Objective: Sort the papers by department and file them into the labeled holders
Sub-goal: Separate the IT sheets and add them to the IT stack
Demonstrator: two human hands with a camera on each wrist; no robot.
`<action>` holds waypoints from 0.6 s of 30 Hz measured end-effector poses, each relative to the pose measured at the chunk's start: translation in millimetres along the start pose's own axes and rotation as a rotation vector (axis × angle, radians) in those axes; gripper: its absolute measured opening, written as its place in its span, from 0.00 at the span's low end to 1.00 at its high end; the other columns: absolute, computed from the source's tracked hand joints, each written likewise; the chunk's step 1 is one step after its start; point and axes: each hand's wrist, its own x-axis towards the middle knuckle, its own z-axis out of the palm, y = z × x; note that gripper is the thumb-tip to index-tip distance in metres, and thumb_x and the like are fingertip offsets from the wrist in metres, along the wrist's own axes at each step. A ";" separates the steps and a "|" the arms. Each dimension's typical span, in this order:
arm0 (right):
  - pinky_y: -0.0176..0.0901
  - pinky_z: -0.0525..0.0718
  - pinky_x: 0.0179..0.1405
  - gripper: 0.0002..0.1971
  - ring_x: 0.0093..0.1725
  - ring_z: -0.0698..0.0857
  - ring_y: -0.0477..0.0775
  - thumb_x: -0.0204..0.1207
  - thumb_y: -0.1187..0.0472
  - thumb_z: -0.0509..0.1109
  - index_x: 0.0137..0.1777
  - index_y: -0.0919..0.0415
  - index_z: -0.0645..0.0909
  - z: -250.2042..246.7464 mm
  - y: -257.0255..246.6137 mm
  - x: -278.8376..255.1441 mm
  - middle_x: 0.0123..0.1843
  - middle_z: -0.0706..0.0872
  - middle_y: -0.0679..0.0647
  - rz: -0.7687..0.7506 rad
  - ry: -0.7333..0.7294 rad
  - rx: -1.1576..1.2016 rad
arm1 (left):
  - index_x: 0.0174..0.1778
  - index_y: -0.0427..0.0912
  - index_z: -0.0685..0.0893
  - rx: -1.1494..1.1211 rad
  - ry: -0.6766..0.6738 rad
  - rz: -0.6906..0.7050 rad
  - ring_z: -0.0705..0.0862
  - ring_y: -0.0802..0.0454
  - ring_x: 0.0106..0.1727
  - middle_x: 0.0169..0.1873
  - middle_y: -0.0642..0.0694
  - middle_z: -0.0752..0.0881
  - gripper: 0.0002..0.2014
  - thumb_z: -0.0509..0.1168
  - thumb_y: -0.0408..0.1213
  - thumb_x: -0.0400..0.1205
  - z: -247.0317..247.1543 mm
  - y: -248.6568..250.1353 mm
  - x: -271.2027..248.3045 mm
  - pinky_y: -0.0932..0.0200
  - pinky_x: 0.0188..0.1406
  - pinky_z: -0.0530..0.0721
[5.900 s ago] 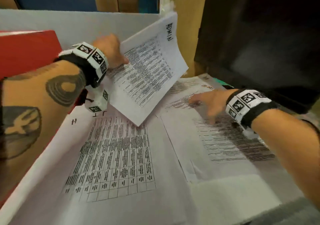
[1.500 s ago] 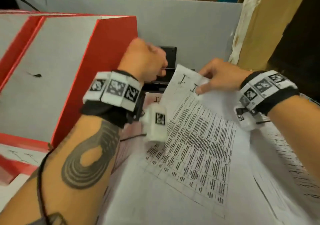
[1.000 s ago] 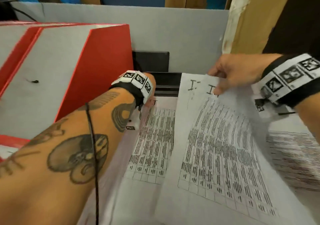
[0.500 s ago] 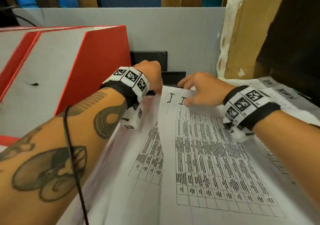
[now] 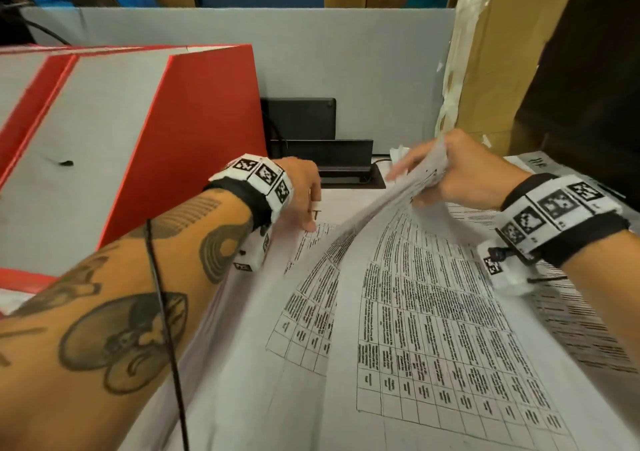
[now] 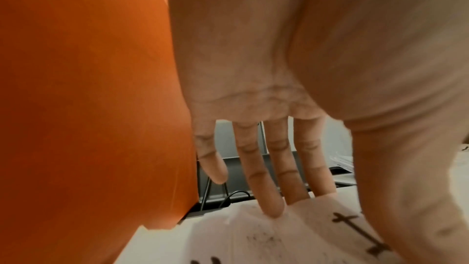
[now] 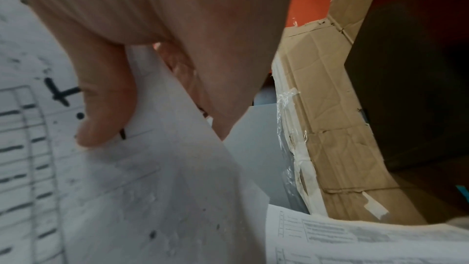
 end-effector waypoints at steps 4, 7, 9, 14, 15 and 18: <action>0.57 0.90 0.53 0.11 0.48 0.92 0.54 0.67 0.70 0.86 0.43 0.54 0.94 2.0 6.0 0.2 0.43 0.95 0.51 -0.012 -0.033 0.037 | 0.55 0.45 0.93 -0.016 0.101 -0.030 0.87 0.54 0.40 0.41 0.53 0.89 0.16 0.84 0.43 0.73 -6.9 -4.2 4.7 0.54 0.46 0.90; 0.54 0.90 0.49 0.09 0.46 0.92 0.52 0.69 0.62 0.86 0.48 0.56 0.93 8.4 -0.8 4.2 0.44 0.94 0.50 0.041 -0.018 -0.033 | 0.53 0.49 0.94 0.060 0.180 -0.031 0.87 0.49 0.44 0.46 0.51 0.91 0.10 0.80 0.44 0.78 -11.8 -3.7 3.3 0.53 0.46 0.89; 0.48 0.89 0.43 0.10 0.44 0.91 0.49 0.70 0.57 0.86 0.46 0.57 0.89 14.1 -7.5 8.3 0.44 0.92 0.47 0.093 -0.034 -0.134 | 0.53 0.53 0.94 0.106 0.229 -0.034 0.87 0.47 0.41 0.49 0.49 0.91 0.07 0.78 0.42 0.80 -14.5 -4.5 1.6 0.53 0.40 0.88; 0.45 0.81 0.54 0.23 0.57 0.83 0.53 0.71 0.54 0.84 0.63 0.58 0.83 35.5 -23.1 21.9 0.58 0.84 0.49 0.079 -0.018 -0.313 | 0.50 0.51 0.94 0.065 0.369 -0.033 0.90 0.42 0.47 0.52 0.49 0.92 0.17 0.85 0.52 0.69 -35.9 2.0 -10.9 0.46 0.47 0.91; 0.46 0.82 0.61 0.28 0.62 0.83 0.52 0.70 0.55 0.84 0.69 0.56 0.81 38.4 -24.5 23.4 0.64 0.84 0.47 0.062 -0.026 -0.288 | 0.49 0.50 0.94 0.033 0.387 -0.017 0.90 0.43 0.47 0.49 0.49 0.93 0.18 0.85 0.52 0.68 -40.6 6.1 -15.8 0.46 0.48 0.92; 0.44 0.86 0.52 0.18 0.54 0.89 0.51 0.68 0.60 0.84 0.57 0.54 0.87 41.4 -27.7 24.5 0.53 0.90 0.45 0.025 -0.025 -0.255 | 0.41 0.50 0.96 -0.072 0.433 0.109 0.91 0.49 0.42 0.37 0.51 0.93 0.07 0.84 0.43 0.69 -52.9 16.8 -26.4 0.52 0.46 0.92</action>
